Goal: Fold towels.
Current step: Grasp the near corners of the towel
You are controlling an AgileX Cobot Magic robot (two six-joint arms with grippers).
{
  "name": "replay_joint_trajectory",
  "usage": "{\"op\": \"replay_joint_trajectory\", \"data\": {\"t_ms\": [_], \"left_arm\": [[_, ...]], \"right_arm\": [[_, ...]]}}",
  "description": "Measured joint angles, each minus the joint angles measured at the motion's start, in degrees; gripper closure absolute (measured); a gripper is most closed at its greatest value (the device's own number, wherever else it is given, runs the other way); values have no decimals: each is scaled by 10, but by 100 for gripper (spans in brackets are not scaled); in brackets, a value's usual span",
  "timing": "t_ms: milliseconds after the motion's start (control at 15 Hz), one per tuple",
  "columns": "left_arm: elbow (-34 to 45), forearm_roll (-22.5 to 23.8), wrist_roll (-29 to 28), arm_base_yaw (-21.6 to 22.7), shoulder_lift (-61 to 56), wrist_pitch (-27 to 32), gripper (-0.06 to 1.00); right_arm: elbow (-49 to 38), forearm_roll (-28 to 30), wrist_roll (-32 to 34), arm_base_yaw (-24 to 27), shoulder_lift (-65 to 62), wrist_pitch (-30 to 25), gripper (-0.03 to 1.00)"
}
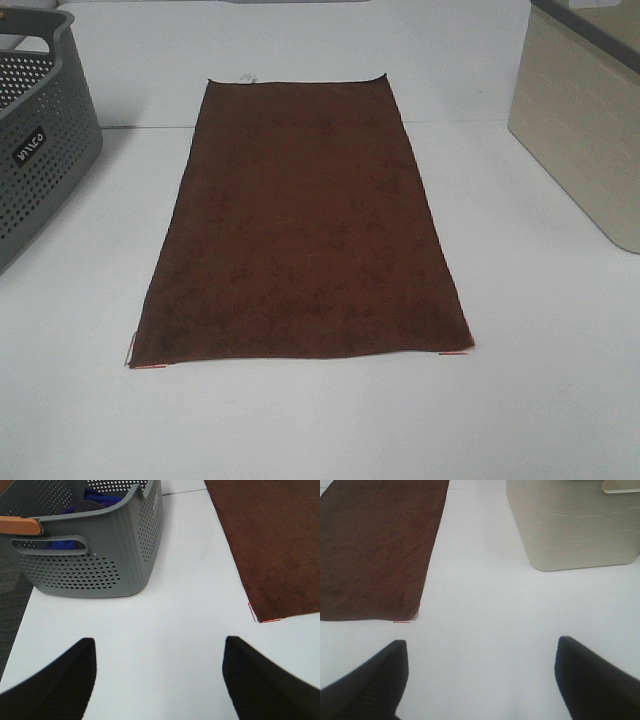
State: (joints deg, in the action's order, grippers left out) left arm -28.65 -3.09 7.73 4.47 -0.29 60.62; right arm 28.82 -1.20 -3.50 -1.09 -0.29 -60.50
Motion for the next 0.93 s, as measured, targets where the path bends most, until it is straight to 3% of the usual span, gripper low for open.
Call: {"op": "replay_joint_trajectory", "data": {"t_ms": [933], "left_arm": [[0, 0, 0, 0, 0, 0, 26]], "right_arm": [[0, 0, 0, 0, 0, 0, 21]]}}
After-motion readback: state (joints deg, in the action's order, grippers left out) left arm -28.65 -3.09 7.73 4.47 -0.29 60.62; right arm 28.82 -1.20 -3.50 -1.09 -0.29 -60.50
